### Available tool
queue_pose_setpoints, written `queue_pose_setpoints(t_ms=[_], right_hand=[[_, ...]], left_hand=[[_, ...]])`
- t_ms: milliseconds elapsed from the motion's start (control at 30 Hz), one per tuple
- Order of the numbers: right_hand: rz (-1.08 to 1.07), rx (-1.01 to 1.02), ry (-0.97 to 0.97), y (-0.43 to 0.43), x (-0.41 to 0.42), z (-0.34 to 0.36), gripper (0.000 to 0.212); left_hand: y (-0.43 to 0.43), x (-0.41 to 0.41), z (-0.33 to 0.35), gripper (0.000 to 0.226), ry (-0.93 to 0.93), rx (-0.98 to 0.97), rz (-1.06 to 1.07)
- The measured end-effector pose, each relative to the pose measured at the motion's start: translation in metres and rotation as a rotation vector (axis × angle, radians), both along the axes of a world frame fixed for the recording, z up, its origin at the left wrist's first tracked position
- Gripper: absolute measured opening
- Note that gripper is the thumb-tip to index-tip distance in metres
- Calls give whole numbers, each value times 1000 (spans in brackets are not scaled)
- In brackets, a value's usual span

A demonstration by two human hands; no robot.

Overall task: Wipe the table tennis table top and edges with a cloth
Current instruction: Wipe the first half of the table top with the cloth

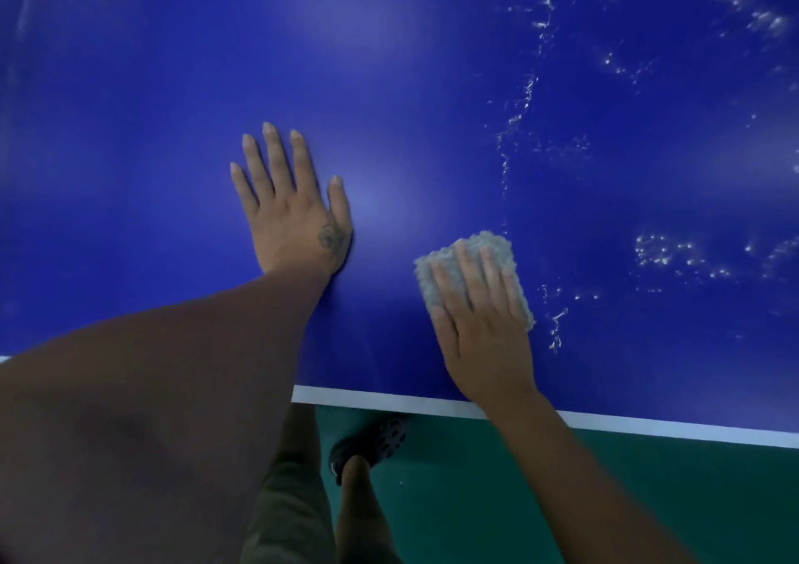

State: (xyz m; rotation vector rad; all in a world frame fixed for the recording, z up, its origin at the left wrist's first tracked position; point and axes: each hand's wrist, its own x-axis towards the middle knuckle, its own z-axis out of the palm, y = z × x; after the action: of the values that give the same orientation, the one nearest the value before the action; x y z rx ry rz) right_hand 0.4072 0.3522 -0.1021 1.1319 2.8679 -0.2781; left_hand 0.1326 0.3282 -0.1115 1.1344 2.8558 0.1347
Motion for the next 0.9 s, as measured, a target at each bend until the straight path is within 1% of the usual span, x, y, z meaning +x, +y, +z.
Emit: queue_pose_setpoints(t_ms=[67, 100, 133, 200, 267, 333, 433, 500, 600, 633, 667, 700, 800, 867, 900], right_hand=[[-143, -12, 6, 0, -18, 4, 59], [-155, -25, 8, -12, -27, 6, 59], [-122, -53, 11, -29, -34, 6, 60], [26, -121, 28, -69, -42, 5, 62], [137, -154, 39, -92, -33, 3, 64], [204, -127, 15, -90, -14, 1, 66], [287, -82, -38, -47, 20, 2, 64], [208, -25, -55, -2, 38, 2, 59], [-68, 9, -61, 53, 46, 6, 62], [-114, 6, -62, 57, 45, 7, 63], [-101, 12, -59, 53, 42, 7, 64], [-43, 11, -57, 44, 40, 7, 64], [183, -53, -64, 12, 25, 5, 64], [264, -47, -47, 20, 8, 4, 65], [271, -27, -40, 35, -3, 4, 65]], left_hand=[[1, 0, 1, 75, -5, 3, 13], [1, 0, 2, 75, -11, 5, 19], [1, 0, 2, 74, -12, 9, 21], [2, 0, 2, 74, -7, 13, 21], [2, -1, 2, 74, -8, 16, 23], [2, -1, 1, 74, -8, 18, 23], [2, 0, 1, 74, -1, 42, 19], [2, 0, 1, 73, 7, 54, 20], [1, 0, 0, 73, 10, 58, 25], [1, 0, 0, 73, 7, 58, 24], [2, 0, 0, 73, 3, 58, 22], [2, 0, -1, 74, -3, 55, 20], [1, -1, -1, 74, -5, 45, 26], [1, -1, -2, 74, -9, 48, 23], [1, -1, -2, 74, -6, 52, 19]])
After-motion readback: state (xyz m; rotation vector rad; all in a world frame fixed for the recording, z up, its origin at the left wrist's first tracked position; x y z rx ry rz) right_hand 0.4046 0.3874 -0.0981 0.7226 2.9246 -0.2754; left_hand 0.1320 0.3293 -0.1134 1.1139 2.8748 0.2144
